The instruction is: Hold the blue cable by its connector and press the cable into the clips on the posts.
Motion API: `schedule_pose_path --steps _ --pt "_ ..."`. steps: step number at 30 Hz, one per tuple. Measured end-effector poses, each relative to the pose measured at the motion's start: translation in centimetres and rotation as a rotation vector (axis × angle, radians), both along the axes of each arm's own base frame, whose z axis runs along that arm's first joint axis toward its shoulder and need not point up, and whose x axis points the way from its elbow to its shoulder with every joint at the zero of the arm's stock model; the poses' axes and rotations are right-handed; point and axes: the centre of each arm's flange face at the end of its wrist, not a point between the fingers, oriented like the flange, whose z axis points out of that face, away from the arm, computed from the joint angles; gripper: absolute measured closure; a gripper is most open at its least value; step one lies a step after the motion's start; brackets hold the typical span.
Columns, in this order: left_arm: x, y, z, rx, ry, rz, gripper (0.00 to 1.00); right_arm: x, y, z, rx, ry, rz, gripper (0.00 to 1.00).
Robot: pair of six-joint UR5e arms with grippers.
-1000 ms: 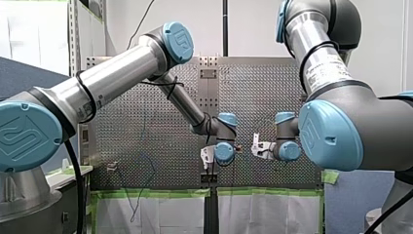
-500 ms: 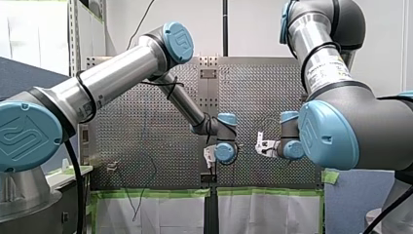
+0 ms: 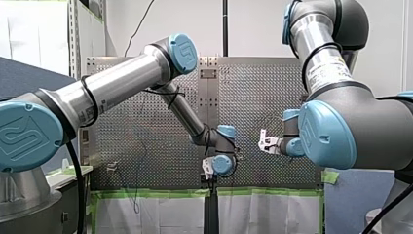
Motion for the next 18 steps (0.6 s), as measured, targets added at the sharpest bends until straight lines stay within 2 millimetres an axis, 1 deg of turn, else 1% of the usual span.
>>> schedule_pose_path --steps 7,13,18 --pt "0.2 0.2 0.1 0.029 -0.005 0.002 1.0 -0.2 -0.1 -0.1 0.001 0.001 -0.003 1.0" --pt "0.5 0.3 1.7 0.04 -0.015 0.013 1.0 -0.3 -0.1 -0.1 0.0 0.005 -0.003 1.0" --pt "0.5 0.4 2.3 0.049 -0.007 0.015 1.0 -0.3 -0.1 -0.2 -0.001 0.007 -0.002 1.0"
